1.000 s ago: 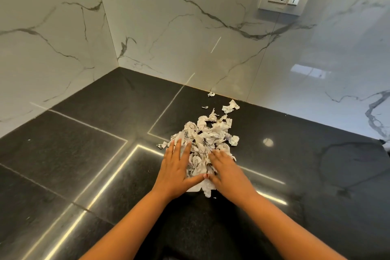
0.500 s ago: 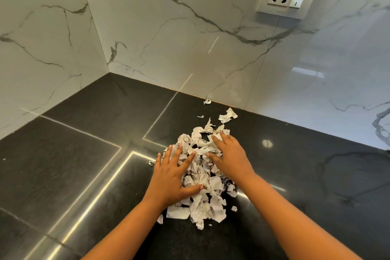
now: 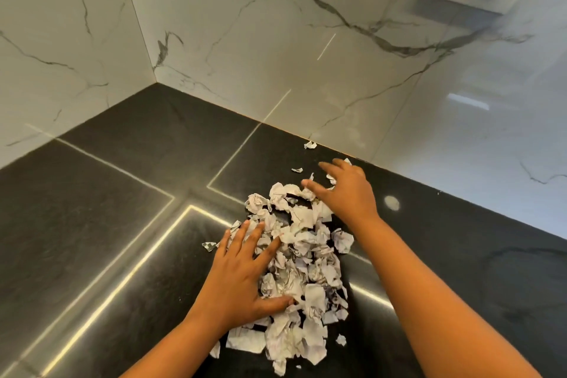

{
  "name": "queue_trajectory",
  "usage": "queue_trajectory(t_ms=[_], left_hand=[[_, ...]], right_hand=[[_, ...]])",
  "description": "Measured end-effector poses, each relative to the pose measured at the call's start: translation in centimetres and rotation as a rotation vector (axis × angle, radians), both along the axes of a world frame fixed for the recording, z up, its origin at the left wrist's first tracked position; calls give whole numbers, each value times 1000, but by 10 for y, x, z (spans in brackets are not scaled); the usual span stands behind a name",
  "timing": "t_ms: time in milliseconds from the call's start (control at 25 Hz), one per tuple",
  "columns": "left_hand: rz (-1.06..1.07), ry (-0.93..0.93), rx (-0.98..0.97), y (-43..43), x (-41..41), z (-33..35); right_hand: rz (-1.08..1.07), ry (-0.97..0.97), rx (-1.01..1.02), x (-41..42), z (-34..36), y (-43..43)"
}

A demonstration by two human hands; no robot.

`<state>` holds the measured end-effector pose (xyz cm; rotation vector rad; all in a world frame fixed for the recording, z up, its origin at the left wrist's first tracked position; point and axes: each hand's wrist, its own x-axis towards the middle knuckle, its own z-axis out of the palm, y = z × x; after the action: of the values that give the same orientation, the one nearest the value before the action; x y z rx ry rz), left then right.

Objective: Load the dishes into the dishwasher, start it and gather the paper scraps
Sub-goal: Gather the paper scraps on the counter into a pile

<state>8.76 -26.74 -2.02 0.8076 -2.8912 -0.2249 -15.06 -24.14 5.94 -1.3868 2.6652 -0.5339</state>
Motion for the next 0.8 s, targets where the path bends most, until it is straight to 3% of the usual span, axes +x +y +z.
queue_trajectory(t_ms=[200,320,480,680,800], left_hand=[[-8,-16,13,0,1,3],[-15,-5,8,-1,0,3],[-26,1,8,-2,-2,0],[-42,-15,46,-6,-5,-6],[-36,-19,54,-8,-6,-5]], right_hand=[[-57,-177,238,-43,-29,-32],[47,-60,267,-19,-32,-34],[39,119,154,-15,-17,-61],[155,-97,273,-56,-35,-113],[213,-103,354,-45,-40,-108]])
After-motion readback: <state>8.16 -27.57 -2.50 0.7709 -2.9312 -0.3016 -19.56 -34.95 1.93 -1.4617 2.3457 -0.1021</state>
